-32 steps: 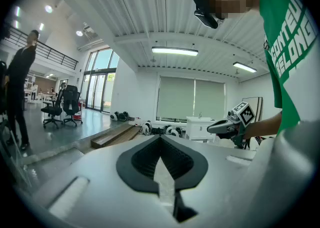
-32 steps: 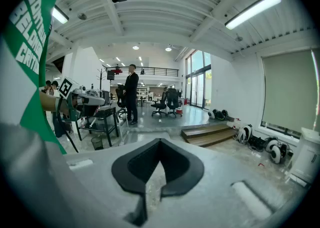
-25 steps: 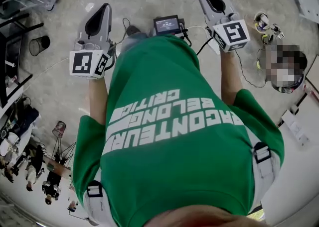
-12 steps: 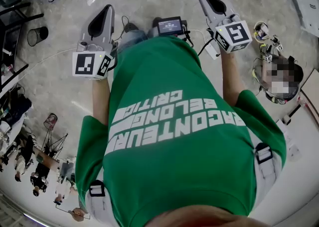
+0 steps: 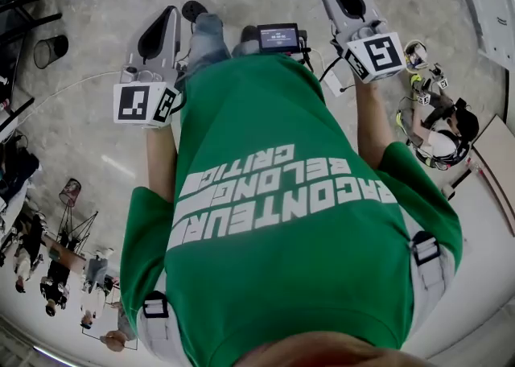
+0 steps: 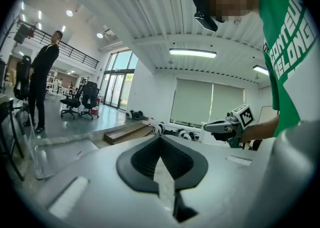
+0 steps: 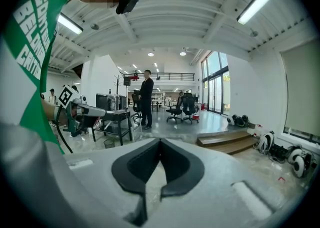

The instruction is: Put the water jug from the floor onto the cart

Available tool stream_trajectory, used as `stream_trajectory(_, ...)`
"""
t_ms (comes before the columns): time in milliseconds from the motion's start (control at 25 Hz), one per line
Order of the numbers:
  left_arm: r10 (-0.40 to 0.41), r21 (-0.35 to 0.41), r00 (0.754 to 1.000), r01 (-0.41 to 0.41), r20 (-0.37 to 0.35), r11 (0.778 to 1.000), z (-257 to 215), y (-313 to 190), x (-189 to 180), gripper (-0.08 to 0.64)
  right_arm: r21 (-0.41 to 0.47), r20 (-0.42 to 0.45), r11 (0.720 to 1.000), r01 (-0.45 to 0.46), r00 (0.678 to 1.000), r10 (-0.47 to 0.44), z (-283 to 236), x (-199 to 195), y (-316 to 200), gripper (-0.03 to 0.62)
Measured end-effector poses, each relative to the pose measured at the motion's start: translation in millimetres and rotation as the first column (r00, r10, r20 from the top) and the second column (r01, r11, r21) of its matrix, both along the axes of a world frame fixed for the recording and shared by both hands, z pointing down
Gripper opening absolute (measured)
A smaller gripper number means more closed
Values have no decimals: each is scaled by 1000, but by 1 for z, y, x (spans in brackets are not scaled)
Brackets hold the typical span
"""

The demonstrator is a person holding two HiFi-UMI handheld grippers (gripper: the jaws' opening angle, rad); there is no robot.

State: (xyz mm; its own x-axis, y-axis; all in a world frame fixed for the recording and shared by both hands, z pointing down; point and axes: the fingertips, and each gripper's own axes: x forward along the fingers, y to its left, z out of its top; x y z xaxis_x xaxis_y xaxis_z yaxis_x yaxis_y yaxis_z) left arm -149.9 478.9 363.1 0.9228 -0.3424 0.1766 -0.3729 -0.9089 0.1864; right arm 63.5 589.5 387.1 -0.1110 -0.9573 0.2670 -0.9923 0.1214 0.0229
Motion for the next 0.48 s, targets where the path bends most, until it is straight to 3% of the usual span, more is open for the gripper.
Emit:
stream_trajectory(240,31,-25,999,-31,-14,999,11,-43,12,17,47,16,994,-102,995,102,-16,15,-40,-8)
stream_trajectory(480,62,-52,998,-62,-10,997,22,-110,23,17,45,23,997,-65,998,64,-18,14,-108,-8)
